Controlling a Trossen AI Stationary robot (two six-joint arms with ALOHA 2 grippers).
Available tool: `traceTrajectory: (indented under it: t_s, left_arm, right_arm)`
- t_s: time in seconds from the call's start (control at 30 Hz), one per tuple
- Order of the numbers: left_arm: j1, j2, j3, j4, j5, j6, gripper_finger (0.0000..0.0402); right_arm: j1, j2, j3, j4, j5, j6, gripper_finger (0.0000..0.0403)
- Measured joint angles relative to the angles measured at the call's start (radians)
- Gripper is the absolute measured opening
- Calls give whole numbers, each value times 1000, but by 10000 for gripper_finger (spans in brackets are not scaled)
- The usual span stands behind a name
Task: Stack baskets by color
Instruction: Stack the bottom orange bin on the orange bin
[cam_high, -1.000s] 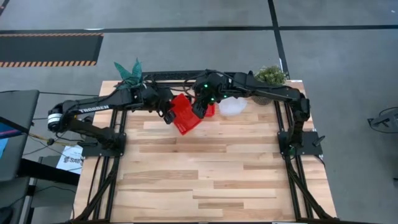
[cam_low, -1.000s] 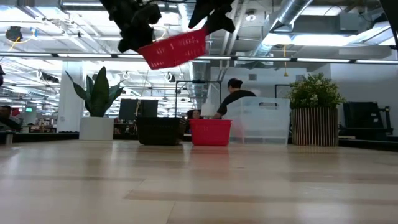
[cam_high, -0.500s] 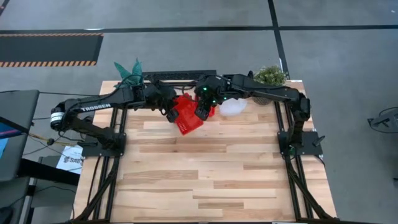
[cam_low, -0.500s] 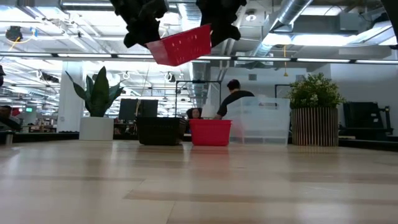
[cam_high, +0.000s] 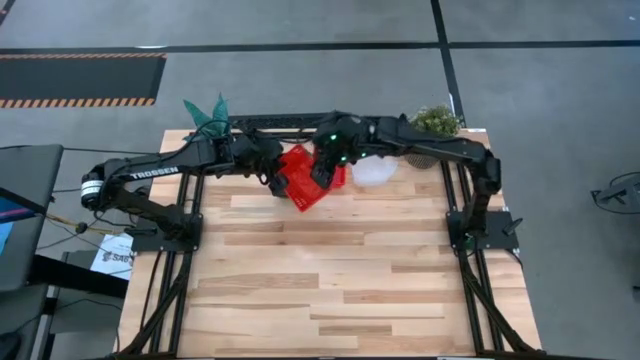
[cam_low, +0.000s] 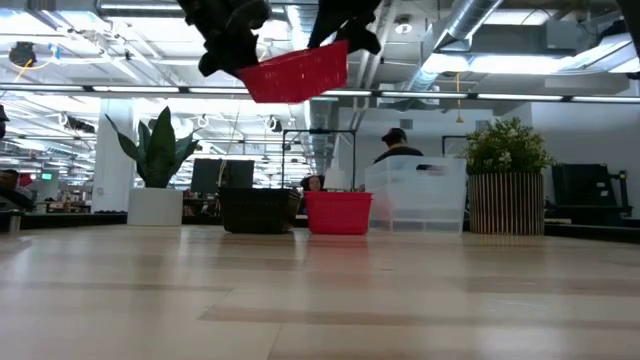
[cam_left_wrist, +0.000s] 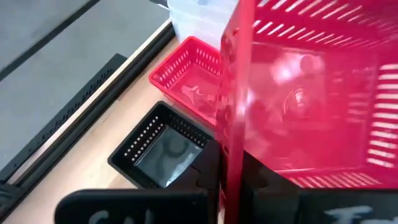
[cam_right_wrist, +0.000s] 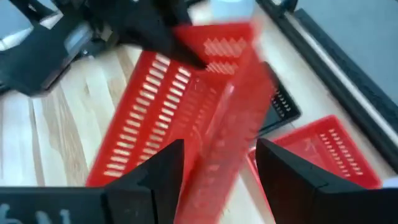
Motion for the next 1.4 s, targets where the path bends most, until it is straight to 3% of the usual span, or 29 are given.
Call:
traceTrajectory:
  t_s: [0.27, 0.33, 0.47, 0.5, 0.6, 0.73, 0.93, 1.03, 1.2, 1.4]
  left_arm:
    - [0, 1, -2, -1, -2, -5, 0]
    - [0, 1, -2, -7, -4, -5, 0]
    - [-1, 0, -2, -1, -5, -6, 0]
    - [-1, 0, -2, 5, -8, -7, 0]
    - [1, 0, 3, 34, 9, 14, 14]
    - [2, 3, 87, 14, 19, 61, 68]
    - [-1, -5, 302, -150, -185, 155, 179]
    - [1, -16, 384, -194, -228, 139, 215]
    - [-1, -111, 424, -184, -230, 79, 232]
    - [-1, -213, 423, -189, -239, 20, 218]
  right_arm:
    - [11, 72, -2, -22, -1, -7, 203]
    - [11, 70, 0, -24, 7, 12, 167]
    - [-9, 69, 0, -46, 31, 47, 36]
    - [-15, 69, 0, -44, 31, 47, 20]
    - [-41, 74, 0, -47, 7, 92, 7]
    - [-75, 90, -2, -23, -25, 108, 4]
    - [-203, 100, -26, 1, -88, 157, 3]
    - [-287, 89, -40, 71, -99, 236, 3]
    - [-349, 87, -183, 146, -111, 357, 2]
    - [-311, 89, -303, 277, -116, 507, 2]
